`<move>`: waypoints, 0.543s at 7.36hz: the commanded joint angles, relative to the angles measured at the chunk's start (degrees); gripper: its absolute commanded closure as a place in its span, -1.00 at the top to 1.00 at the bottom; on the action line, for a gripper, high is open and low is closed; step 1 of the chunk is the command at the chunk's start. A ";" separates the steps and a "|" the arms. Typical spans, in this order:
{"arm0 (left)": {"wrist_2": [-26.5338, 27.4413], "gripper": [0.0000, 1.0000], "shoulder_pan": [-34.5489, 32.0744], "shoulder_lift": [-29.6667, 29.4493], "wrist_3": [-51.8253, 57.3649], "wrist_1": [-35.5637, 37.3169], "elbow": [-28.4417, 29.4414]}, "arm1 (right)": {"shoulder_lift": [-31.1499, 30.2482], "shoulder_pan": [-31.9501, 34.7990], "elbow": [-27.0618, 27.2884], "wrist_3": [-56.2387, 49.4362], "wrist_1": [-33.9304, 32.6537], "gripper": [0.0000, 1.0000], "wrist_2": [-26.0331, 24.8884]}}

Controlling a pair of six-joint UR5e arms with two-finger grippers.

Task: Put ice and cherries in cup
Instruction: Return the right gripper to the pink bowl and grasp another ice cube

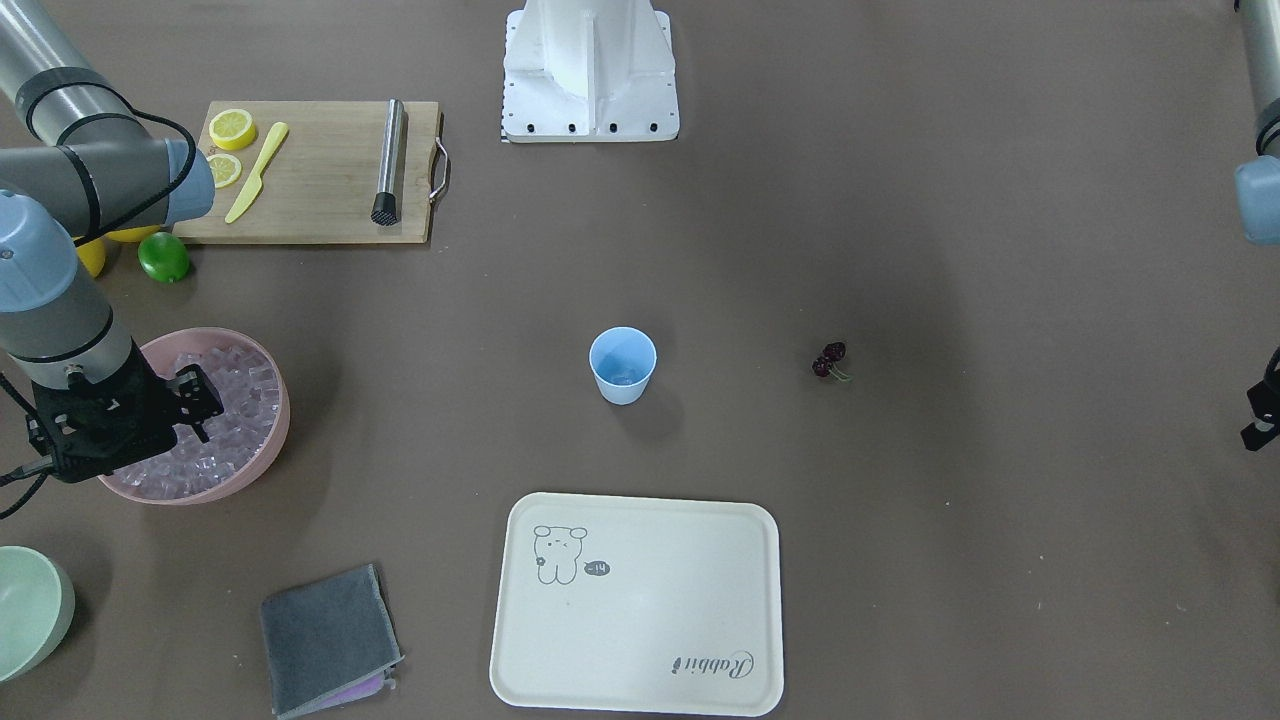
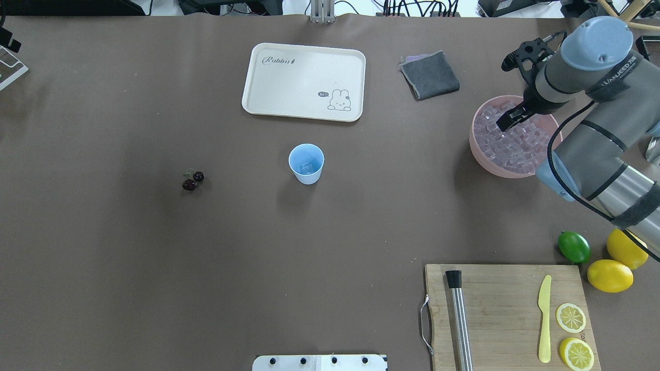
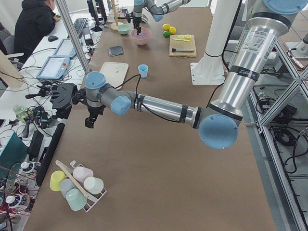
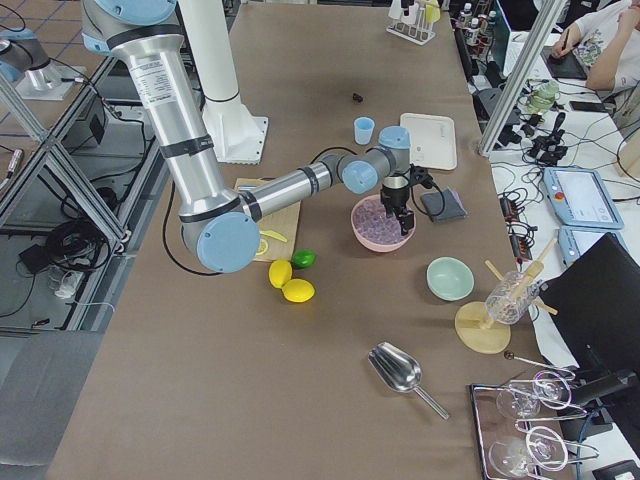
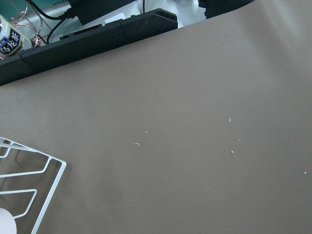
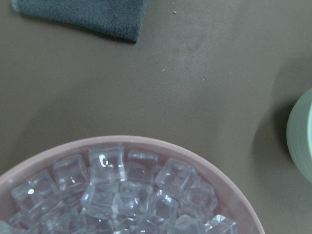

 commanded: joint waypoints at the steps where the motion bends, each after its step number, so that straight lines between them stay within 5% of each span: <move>1: 0.07 0.95 0.21 -0.02 0.00 0.06 0.19 | -0.65 -0.80 -0.20 0.73 0.90 0.87 -0.56; 2: 0.07 0.95 0.21 -0.02 0.00 0.06 0.19 | -0.66 -1.41 -0.55 0.73 0.90 0.59 -2.05; 4: -0.02 0.95 0.21 -0.02 0.00 -0.03 0.45 | -0.74 -1.94 -0.64 0.73 0.99 0.59 -2.76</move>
